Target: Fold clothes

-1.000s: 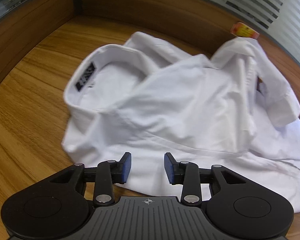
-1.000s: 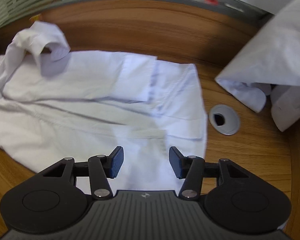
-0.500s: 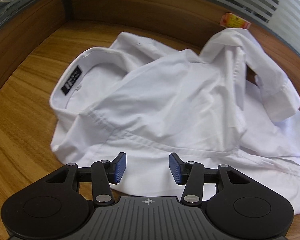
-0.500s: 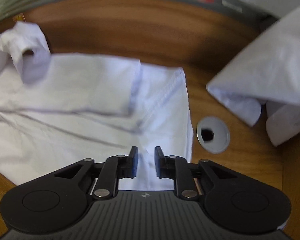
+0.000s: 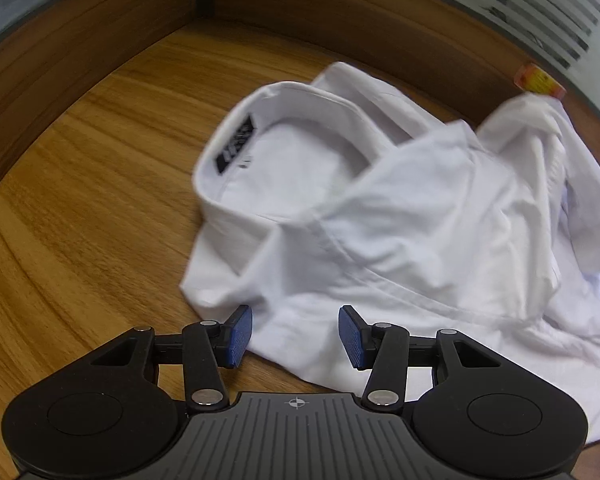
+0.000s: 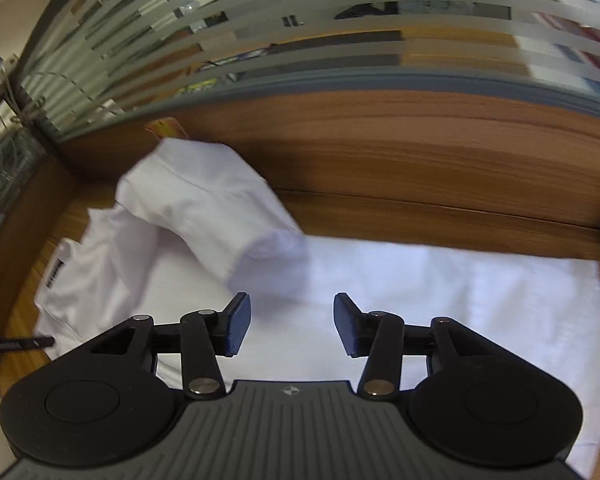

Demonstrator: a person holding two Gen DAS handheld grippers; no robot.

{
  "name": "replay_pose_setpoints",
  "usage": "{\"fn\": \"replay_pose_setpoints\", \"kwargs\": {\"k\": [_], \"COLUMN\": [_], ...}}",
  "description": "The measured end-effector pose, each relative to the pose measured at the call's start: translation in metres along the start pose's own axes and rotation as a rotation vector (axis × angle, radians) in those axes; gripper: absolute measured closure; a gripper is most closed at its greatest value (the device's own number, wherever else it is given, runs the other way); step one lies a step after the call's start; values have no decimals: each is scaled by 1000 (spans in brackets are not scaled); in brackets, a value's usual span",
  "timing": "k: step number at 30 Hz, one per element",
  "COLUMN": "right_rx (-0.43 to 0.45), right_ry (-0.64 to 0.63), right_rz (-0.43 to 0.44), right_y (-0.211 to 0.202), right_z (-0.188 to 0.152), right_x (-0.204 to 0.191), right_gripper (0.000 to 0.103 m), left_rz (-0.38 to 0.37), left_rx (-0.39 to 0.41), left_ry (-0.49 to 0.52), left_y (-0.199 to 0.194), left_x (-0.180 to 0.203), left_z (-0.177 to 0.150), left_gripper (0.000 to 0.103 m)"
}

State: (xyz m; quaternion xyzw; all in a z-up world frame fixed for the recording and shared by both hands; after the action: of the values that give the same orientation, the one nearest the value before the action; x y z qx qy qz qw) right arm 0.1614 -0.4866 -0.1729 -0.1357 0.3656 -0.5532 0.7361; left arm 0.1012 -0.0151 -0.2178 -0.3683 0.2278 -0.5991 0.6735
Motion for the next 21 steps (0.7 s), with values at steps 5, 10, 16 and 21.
{"fn": "replay_pose_setpoints", "kwargs": {"k": [5,10,16,21], "right_rx": [-11,-44,-42,1], "right_ry": [98,192,274,161], "right_rz": [42,26,76,67], "right_y": [32,66,77,37], "right_z": [13,14,14,26], "right_x": [-22,-23,-23,-37], "right_gripper": [41,40,94,101], "left_rz": [-28,-43,-48,-45], "left_rx": [-34,-58,-74,-75], "left_ry": [-7,15,6,-7], "left_y": [11,17,20,21], "left_x": [-10,-9,-11,-12], "left_z": [2,5,7,8], "left_gripper": [52,52,52,52]}}
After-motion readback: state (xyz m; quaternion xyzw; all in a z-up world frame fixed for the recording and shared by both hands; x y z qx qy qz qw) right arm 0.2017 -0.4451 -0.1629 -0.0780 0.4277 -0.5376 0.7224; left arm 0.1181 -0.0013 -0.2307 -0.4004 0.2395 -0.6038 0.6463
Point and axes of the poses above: each gripper's, at about its wrist camera, not at the fingertips, and y roughly the way its jaws point, x to its right, z to its top, the point moved 4 cm from there along y, roughly the way its jaws point, and after that the axes turned 14 degrees about x, right-handed, at the moved point
